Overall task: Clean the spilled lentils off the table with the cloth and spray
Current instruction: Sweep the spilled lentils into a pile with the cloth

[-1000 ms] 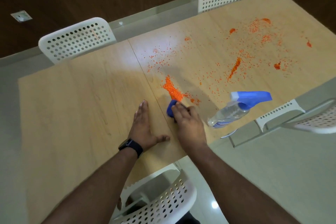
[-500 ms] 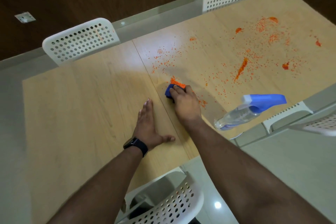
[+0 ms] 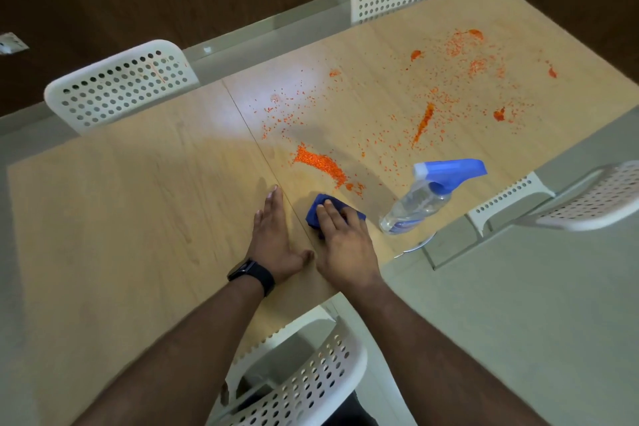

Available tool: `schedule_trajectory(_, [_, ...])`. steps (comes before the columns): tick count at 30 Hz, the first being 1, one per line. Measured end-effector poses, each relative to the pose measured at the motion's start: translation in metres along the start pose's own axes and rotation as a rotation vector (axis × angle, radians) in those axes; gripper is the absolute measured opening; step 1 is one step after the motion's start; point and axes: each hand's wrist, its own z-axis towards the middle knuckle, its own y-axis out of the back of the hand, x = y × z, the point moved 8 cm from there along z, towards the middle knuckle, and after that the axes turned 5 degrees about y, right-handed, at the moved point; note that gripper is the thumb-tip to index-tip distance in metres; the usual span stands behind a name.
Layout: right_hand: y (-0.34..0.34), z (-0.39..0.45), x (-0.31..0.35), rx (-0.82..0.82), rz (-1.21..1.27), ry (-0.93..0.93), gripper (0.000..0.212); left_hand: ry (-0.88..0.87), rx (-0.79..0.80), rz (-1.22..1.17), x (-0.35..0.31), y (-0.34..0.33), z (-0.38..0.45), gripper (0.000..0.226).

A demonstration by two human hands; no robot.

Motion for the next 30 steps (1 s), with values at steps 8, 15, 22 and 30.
schedule_trajectory(8, [0.044,-0.076,-0.041,-0.488,0.380,-0.340,0.053,-0.047,0.065,0.025,-0.024,-0.012,-0.010,0.146])
schedule_trajectory(15, [0.044,-0.115,-0.101,-0.515,0.544,-0.723,0.073,-0.021,0.078,0.051,-0.045,-0.024,-0.016,0.155])
schedule_trajectory(22, [0.074,-0.081,-0.118,-0.615,0.657,-0.699,0.084,-0.018,0.070,0.096,-0.047,-0.035,-0.019,0.157])
schedule_trajectory(30, [0.070,-0.080,-0.120,-0.588,0.578,-0.676,0.066,-0.027,0.071,0.075,-0.037,-0.031,-0.025,0.162])
